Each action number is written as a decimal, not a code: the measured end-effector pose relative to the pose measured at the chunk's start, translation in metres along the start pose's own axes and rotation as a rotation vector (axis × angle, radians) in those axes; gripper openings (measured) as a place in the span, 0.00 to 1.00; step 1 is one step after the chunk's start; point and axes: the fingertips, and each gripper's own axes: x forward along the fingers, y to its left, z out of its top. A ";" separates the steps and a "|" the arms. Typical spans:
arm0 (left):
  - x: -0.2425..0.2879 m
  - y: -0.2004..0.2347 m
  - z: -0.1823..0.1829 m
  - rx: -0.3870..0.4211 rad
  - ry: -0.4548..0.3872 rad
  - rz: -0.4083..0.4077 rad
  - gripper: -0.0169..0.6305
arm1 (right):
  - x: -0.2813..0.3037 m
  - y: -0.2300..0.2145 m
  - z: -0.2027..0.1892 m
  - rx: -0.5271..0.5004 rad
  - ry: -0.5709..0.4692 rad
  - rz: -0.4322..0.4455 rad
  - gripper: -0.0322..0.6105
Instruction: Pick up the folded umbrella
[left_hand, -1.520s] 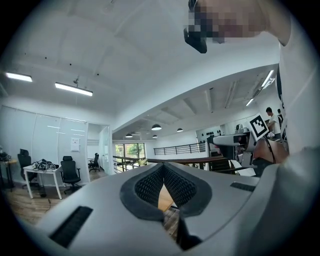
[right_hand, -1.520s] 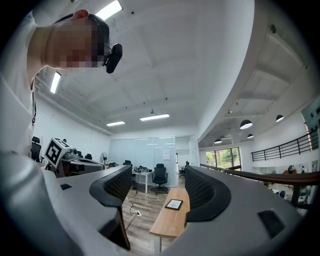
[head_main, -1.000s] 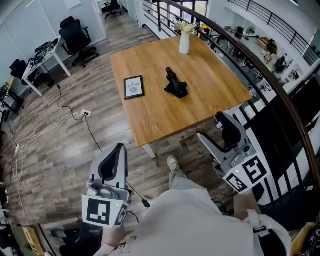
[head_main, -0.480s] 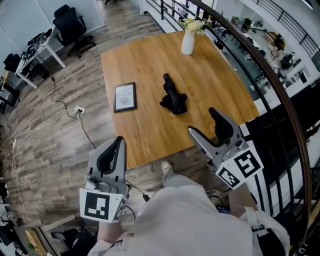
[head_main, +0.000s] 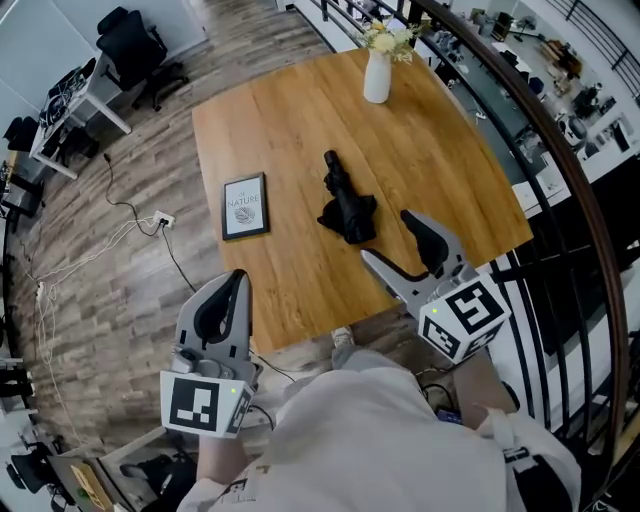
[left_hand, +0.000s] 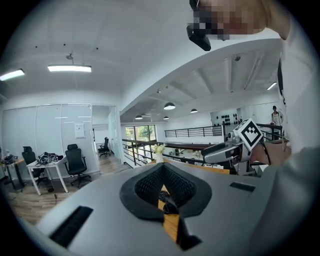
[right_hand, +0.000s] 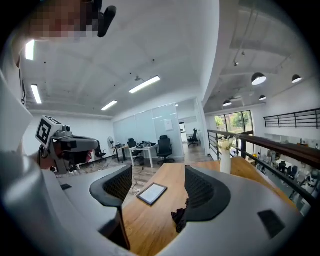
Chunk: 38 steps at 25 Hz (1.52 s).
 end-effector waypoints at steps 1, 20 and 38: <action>0.005 0.002 -0.001 -0.004 0.003 0.001 0.05 | 0.005 -0.005 -0.005 0.010 0.020 -0.001 0.58; 0.065 0.044 -0.040 -0.019 0.064 -0.032 0.05 | 0.079 -0.054 -0.029 0.164 0.078 -0.085 0.58; 0.149 0.081 -0.146 -0.086 0.192 -0.218 0.05 | 0.198 -0.111 -0.168 0.191 0.409 -0.217 0.58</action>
